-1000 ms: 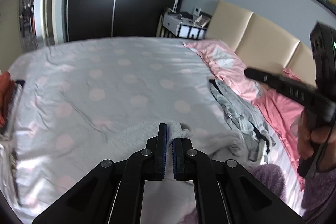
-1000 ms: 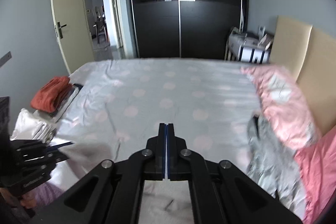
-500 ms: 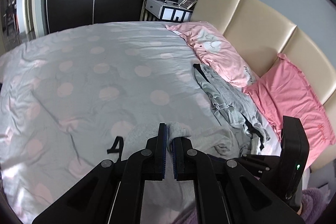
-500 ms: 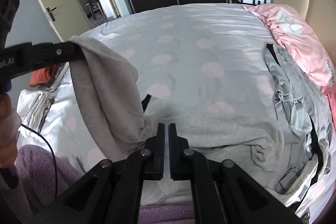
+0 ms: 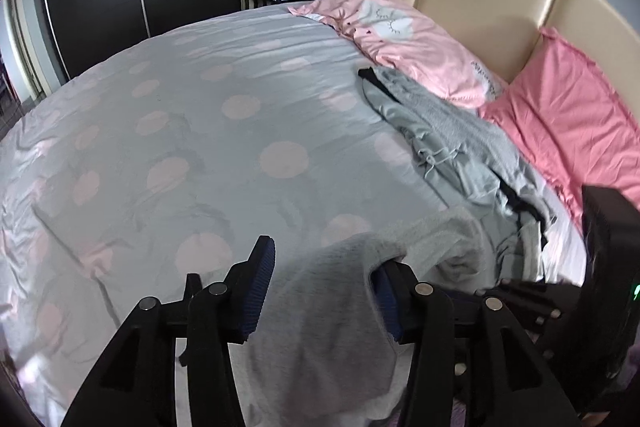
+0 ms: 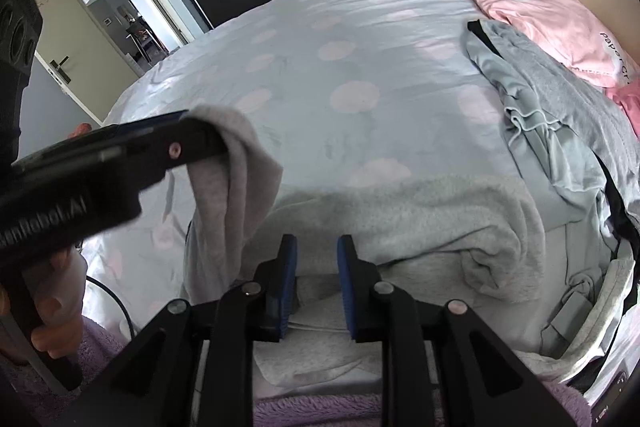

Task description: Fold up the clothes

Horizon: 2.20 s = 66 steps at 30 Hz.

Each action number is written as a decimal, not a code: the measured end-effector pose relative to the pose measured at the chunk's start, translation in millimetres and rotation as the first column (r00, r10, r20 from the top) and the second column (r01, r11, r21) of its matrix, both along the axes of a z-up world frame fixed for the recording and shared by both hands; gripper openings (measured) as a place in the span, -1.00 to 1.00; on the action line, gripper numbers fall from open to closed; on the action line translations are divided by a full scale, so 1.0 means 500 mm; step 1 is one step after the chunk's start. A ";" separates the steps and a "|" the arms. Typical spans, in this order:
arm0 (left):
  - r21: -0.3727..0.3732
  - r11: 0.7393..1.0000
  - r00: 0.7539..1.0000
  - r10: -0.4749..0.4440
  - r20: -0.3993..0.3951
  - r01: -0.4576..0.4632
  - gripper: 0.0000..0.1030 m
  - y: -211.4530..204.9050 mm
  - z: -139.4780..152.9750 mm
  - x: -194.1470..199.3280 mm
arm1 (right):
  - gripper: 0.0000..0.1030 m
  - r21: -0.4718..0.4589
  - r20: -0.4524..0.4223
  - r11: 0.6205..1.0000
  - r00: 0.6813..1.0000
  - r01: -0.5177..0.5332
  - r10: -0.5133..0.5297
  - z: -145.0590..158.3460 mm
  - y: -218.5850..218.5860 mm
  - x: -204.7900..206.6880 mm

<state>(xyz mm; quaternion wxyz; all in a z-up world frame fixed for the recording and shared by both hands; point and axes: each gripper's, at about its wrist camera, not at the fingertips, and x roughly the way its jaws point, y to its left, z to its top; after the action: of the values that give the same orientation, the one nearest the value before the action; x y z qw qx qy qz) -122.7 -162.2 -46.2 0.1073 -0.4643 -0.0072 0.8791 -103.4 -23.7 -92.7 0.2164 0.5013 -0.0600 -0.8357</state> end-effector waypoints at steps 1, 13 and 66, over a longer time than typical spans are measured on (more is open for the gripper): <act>0.002 1.000 1.000 0.001 0.008 -0.001 -0.03 -0.006 -0.004 0.003 | -0.60 0.002 0.004 1.000 1.000 0.004 -0.004 -0.003 0.003 -0.002; 0.069 0.996 0.998 0.065 0.001 -0.065 0.45 -0.132 0.003 0.081 | -0.24 -0.058 0.026 0.993 0.994 -0.105 0.107 -0.005 -0.058 0.034; 0.129 0.925 0.924 0.329 0.196 -0.357 0.45 -0.311 -0.161 0.120 | -0.90 0.546 -0.054 0.811 0.974 0.213 -0.219 0.083 0.304 -0.204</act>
<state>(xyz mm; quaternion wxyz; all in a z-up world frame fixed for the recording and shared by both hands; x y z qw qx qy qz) -62.9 -317.6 -126.8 -0.0124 -0.5191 -0.1693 0.8377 -205.3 128.1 -51.3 -0.0327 0.5366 0.1240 -0.8340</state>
